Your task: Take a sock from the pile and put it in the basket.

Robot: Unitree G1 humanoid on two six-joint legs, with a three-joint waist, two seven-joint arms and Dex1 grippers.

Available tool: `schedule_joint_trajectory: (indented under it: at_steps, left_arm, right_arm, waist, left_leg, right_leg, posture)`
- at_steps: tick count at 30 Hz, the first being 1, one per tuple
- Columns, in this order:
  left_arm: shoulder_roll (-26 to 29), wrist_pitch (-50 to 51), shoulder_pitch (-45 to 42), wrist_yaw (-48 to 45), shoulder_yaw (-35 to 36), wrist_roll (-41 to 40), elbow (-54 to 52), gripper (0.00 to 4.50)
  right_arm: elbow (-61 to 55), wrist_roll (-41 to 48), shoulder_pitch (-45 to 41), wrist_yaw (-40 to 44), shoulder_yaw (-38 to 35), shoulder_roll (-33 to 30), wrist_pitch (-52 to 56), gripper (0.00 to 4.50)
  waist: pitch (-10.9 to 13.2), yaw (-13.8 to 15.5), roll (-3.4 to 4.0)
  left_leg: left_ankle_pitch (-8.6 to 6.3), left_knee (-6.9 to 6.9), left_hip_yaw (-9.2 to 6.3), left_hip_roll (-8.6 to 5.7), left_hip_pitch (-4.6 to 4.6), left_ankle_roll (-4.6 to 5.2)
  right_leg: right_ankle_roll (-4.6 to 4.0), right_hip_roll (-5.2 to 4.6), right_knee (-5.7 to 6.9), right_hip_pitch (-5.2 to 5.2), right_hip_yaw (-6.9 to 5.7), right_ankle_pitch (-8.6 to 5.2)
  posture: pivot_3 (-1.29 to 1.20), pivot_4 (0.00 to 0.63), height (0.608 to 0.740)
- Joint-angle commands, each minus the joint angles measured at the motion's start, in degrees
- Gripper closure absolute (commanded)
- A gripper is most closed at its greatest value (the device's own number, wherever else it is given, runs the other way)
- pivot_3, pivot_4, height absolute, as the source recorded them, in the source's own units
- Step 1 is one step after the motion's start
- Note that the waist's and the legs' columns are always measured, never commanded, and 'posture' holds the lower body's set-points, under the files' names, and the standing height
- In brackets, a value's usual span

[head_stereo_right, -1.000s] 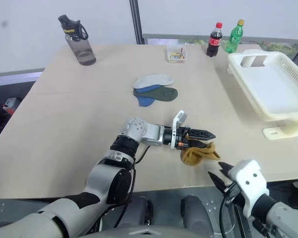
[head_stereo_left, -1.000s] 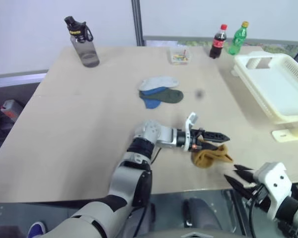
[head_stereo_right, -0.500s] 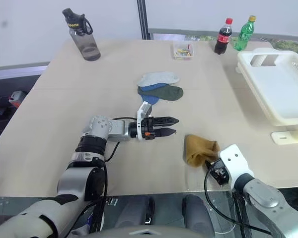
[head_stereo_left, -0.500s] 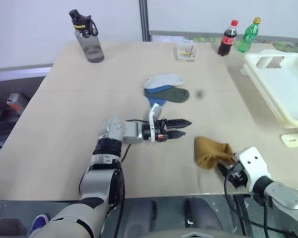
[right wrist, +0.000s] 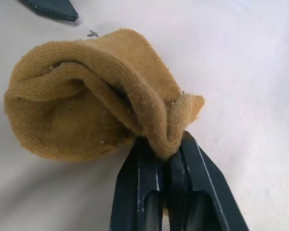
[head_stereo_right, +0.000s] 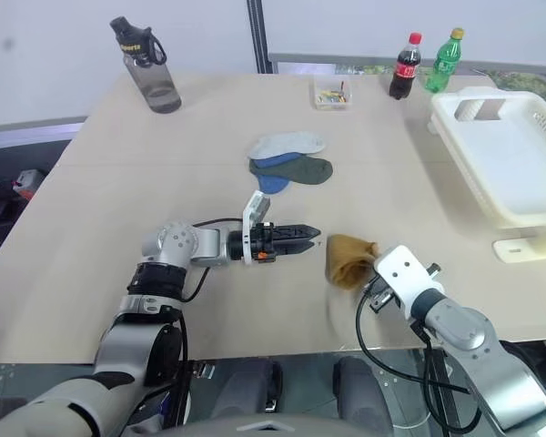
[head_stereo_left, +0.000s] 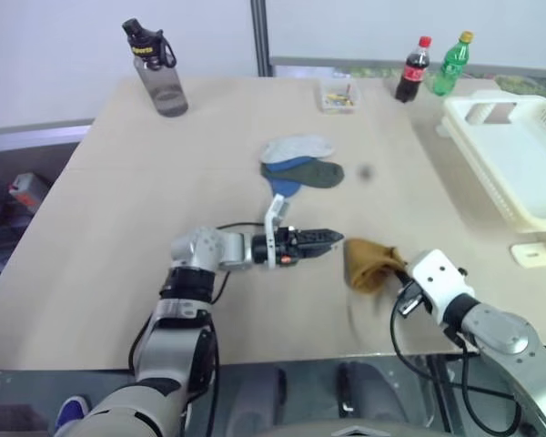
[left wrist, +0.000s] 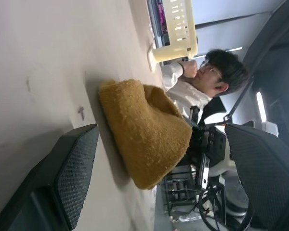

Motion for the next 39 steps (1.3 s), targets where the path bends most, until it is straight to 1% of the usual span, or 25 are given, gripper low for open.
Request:
schedule_joint_trajectory:
  at_steps: [1,3,8,13,17,20,23,25,27,28,29,31,33,34,37,39]
  left_arm:
    - [1.35,-1.86,1.54,-1.38,-3.13,1.41,-4.17,0.00]
    - [1.64,-1.76,1.56,-1.04,-2.78,1.50,-4.00,0.00]
    - [2.67,-1.14,1.61,0.86,-1.90,2.60,-2.71,0.00]
    - [2.96,0.98,1.38,3.25,1.16,2.09,-1.82,0.00]
    - [3.31,1.94,2.04,4.77,1.02,2.50,-4.07,0.00]
    - [1.86,3.35,1.46,7.67,2.26,2.24,-5.64,0.00]
    - [1.56,1.73,1.73,12.29,-1.96,6.77,-6.92,0.00]
    - [1.41,-0.67,2.44,14.29,-5.39,9.65,-7.51,0.00]
    - [1.58,-3.37,3.74,15.75,-11.05,12.98,-9.70,0.00]
    - [1.45,-4.94,4.52,17.33,-13.79,15.15,-10.87,0.00]
    - [1.33,-6.56,5.12,18.76,-15.65,17.03,-11.56,0.00]
    - [0.86,-8.03,5.58,20.26,-17.00,18.68,-11.57,0.00]
    - [0.96,-8.76,5.95,19.62,-17.57,18.77,-11.79,0.00]
    - [0.88,-9.05,6.01,19.08,-17.41,18.48,-11.67,0.00]
    - [0.84,-11.40,6.04,16.44,-14.50,16.31,-11.88,0.00]
    - [1.21,-12.78,6.00,12.88,-11.77,13.35,-12.94,0.00]
  right_arm:
    - [0.29,-2.34,-3.77,1.96,0.63,1.02,-3.08,4.46]
    - [-0.07,-3.55,-5.54,3.61,1.61,0.80,-3.64,4.46]
    - [1.45,-9.22,-10.65,7.73,7.82,0.10,-4.79,4.46]
    - [4.41,-11.88,-15.20,9.94,11.43,2.78,-5.44,4.46]
    - [7.67,-14.46,-15.20,11.53,13.64,3.22,-7.51,4.46]
    - [9.87,-15.89,-14.62,12.06,14.42,3.62,-9.62,4.46]
    - [10.17,-16.37,-13.92,12.30,14.26,4.40,-10.61,4.46]
    - [9.61,-16.11,-13.07,12.29,13.37,5.40,-10.62,4.46]
    - [8.41,-16.05,-12.21,12.47,12.48,5.95,-10.01,4.46]
    - [6.53,-15.45,-11.24,12.56,11.09,6.06,-8.97,4.46]
    - [4.80,-14.89,-10.34,12.66,9.71,6.06,-8.07,4.46]
    - [2.43,-13.74,-9.03,13.26,7.27,6.02,-6.76,4.46]
    - [-1.56,-10.95,-6.87,14.04,3.85,6.36,-4.10,3.76]
    - [-3.78,-8.85,-6.04,14.62,1.85,6.78,-2.15,3.53]
    - [-10.82,-0.88,-4.47,16.07,-4.95,8.93,6.33,2.09]
    - [-12.78,2.88,-4.26,15.92,-8.06,10.50,10.50,0.98]
  waist:
    - [0.00,-0.20,0.00]
    - [0.01,-0.27,0.02]
    - [0.01,-0.52,0.02]
    - [0.01,-0.97,0.02]
    - [0.01,-0.92,0.02]
    - [0.01,-0.91,0.02]
    - [0.01,-0.79,0.02]
    - [-0.03,-0.71,0.02]
    - [-0.12,-0.60,0.06]
    - [-0.23,-0.52,0.10]
    - [-0.32,-0.28,0.19]
    - [-0.41,0.05,0.28]
    - [-0.44,0.14,0.25]
    - [-0.45,0.12,0.27]
    - [-0.56,-0.17,0.45]
    - [-0.55,-0.39,0.45]
  left_leg:
    - [0.00,0.00,-0.01,0.00,0.00,0.00]
    - [0.00,0.01,0.00,0.01,0.00,0.00]
    - [0.00,0.01,-0.04,0.00,0.02,0.00]
    - [0.00,0.03,-0.01,0.00,0.12,0.00]
    - [0.00,0.03,-0.03,0.01,0.19,0.00]
    - [0.01,0.03,0.01,0.01,0.19,-0.01]
    - [0.01,0.04,-0.01,0.01,0.34,-0.01]
    - [0.00,0.00,0.00,0.01,0.62,-0.01]
    - [0.00,0.00,0.00,0.01,0.77,-0.01]
    - [0.00,0.01,0.00,0.01,0.88,-0.01]
    - [0.00,0.01,0.00,0.04,1.00,-0.01]
    - [0.01,0.02,-0.03,0.02,1.30,0.00]
    - [-0.01,0.01,0.00,0.01,1.80,0.01]
    - [-0.01,0.02,-0.02,0.01,1.89,0.00]
    - [-0.16,0.02,-0.09,0.01,1.94,-0.26]
    - [-0.16,0.02,-0.17,0.02,1.94,-0.26]
  right_leg:
    - [0.00,0.00,0.00,0.00,0.00,0.00]
    - [0.00,0.00,0.02,0.00,0.01,0.00]
    - [0.00,0.00,0.04,0.01,-0.03,0.00]
    - [0.00,0.01,0.13,0.03,0.01,0.00]
    - [0.00,0.04,0.19,0.06,0.01,0.00]
    - [0.00,0.02,0.19,0.06,0.05,0.01]
    - [0.00,0.01,0.19,0.21,0.05,0.01]
    - [0.00,0.01,0.18,0.49,0.06,0.00]
    - [-0.05,0.00,0.18,0.64,0.07,-0.03]
    - [-0.22,-0.04,0.17,0.76,0.06,-0.14]
    - [-0.21,-0.10,0.16,0.88,0.07,-0.16]
    - [-0.01,-0.23,0.12,1.23,0.04,-0.28]
    - [0.05,-0.36,0.07,1.64,0.03,-0.33]
    - [0.06,-0.41,0.06,1.74,-0.01,-0.33]
    - [0.07,-0.51,0.06,1.81,-0.07,-0.33]
    - [0.07,-0.52,0.06,1.83,-0.16,-0.33]
  posture:
    - [0.00,0.150,0.740]
    - [0.00,0.150,0.740]
    - [0.00,0.150,0.740]
    - [0.00,0.150,0.740]
    - [0.00,0.150,0.740]
    - [0.00,0.150,0.740]
    - [0.00,0.150,0.740]
    - [0.00,0.150,0.740]
    - [0.00,0.150,0.740]
    - [0.00,0.150,0.740]
    - [0.00,0.150,0.740]
    - [0.00,0.150,0.740]
    - [0.00,0.150,0.740]
    - [0.00,0.150,0.740]
    - [0.00,0.150,0.740]
    - [0.00,0.150,0.740]
